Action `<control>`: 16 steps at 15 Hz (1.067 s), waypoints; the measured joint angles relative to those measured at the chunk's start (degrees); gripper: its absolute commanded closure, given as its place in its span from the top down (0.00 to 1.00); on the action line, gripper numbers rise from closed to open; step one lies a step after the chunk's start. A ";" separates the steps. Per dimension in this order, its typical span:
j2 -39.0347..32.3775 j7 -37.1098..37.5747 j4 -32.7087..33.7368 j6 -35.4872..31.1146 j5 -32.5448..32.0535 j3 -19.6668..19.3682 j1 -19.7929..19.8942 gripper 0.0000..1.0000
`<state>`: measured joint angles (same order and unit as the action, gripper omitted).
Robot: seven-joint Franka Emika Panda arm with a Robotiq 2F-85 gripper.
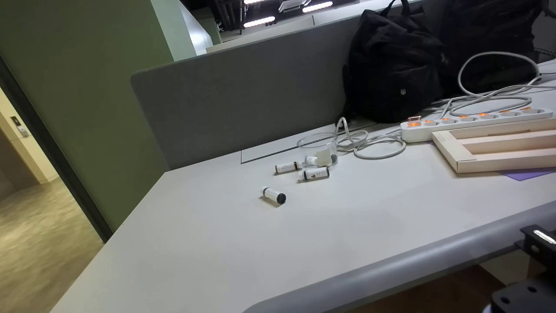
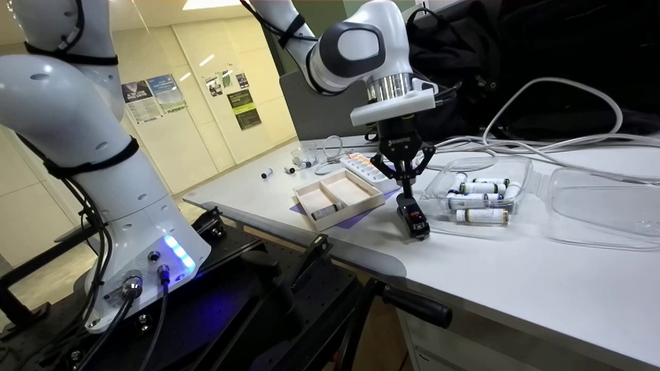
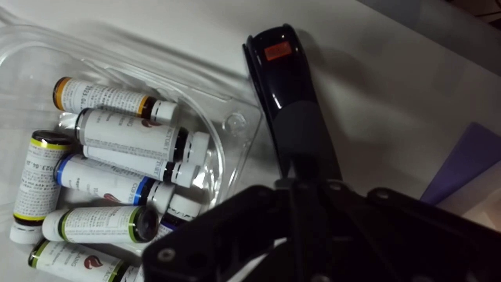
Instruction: Press the stapler
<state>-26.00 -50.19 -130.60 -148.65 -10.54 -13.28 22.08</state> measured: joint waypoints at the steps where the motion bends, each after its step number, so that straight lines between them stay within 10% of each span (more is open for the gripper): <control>1: -0.53 0.51 0.38 0.13 -0.49 0.00 -0.26 0.00; 16: -1.00 4.91 8.71 9.99 0.43 3.89 -2.82 0.00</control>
<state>-27.00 -45.28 -121.89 -138.66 -10.11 -9.39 19.26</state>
